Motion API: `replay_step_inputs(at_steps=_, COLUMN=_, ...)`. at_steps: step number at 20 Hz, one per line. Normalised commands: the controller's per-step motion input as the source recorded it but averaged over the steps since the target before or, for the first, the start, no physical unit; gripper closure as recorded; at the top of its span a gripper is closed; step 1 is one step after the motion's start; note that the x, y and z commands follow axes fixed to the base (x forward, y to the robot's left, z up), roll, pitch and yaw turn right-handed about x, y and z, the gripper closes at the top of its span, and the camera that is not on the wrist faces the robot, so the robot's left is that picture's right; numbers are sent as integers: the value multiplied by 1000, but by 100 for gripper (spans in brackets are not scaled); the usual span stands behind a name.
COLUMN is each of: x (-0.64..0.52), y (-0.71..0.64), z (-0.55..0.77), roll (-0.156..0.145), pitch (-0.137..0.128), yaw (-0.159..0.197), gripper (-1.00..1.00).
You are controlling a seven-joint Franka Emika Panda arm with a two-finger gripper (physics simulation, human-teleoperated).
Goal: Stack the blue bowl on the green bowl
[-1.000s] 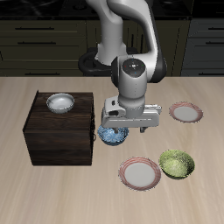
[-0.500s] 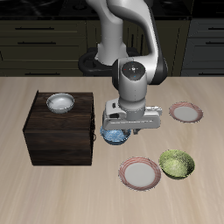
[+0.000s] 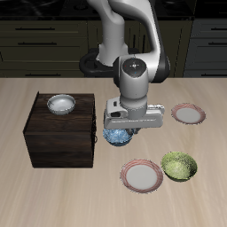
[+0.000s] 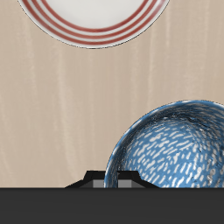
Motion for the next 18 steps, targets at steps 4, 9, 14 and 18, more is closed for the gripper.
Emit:
replay_step_inputs(at_steps=4, x=-132, y=153, z=514, roll=39, pitch=-68, yaw=-17, gripper=100)
replay_step_inputs(at_steps=9, x=-103, y=165, z=657, roll=32, pitch=-93, yaw=-17, gripper=100)
replay_step_inputs(at_steps=14, x=75, y=149, z=364, roll=-4, pitch=-47, yaw=1, gripper=100)
replay_step_inputs(at_steps=18, x=129, y=146, z=295, roll=-11, pitch=-44, yaw=-5, gripper=100)
